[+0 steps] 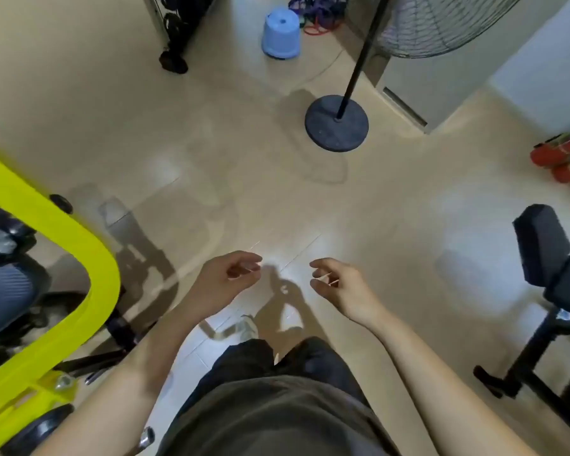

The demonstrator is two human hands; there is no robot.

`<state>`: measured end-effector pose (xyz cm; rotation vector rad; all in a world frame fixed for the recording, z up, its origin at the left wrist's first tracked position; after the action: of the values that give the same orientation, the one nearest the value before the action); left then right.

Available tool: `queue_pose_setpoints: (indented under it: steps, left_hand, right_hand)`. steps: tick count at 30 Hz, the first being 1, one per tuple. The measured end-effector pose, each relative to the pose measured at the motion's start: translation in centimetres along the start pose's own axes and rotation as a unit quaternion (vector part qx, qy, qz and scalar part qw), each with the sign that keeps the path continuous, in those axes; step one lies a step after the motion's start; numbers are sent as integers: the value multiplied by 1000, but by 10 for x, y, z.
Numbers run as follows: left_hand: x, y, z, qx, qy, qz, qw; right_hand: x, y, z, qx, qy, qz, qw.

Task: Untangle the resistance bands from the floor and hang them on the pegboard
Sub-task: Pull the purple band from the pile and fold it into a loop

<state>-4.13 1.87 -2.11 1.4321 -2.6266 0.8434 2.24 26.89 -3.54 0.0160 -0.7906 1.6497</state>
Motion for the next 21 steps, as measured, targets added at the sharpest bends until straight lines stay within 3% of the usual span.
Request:
queue_pose_setpoints:
  steps: [12, 21]
  left_hand:
    - [107, 100, 3, 69, -122, -84, 987]
    - [179, 194, -50, 133, -149, -176, 964]
  right_hand:
    - [5, 164, 84, 16, 17, 61, 998]
    - [52, 331, 151, 43, -30, 160, 986]
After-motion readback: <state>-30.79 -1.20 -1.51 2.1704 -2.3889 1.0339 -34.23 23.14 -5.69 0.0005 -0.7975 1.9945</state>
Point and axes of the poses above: each hand's wrist, its own y-axis towards the middle knuckle, its own x-axis out of the back of the hand, z = x × y, the point moved 5 cm from there along y, towards the middle knuckle, and after that the axes turned 4 degrees about z, right-handed, at the moved point
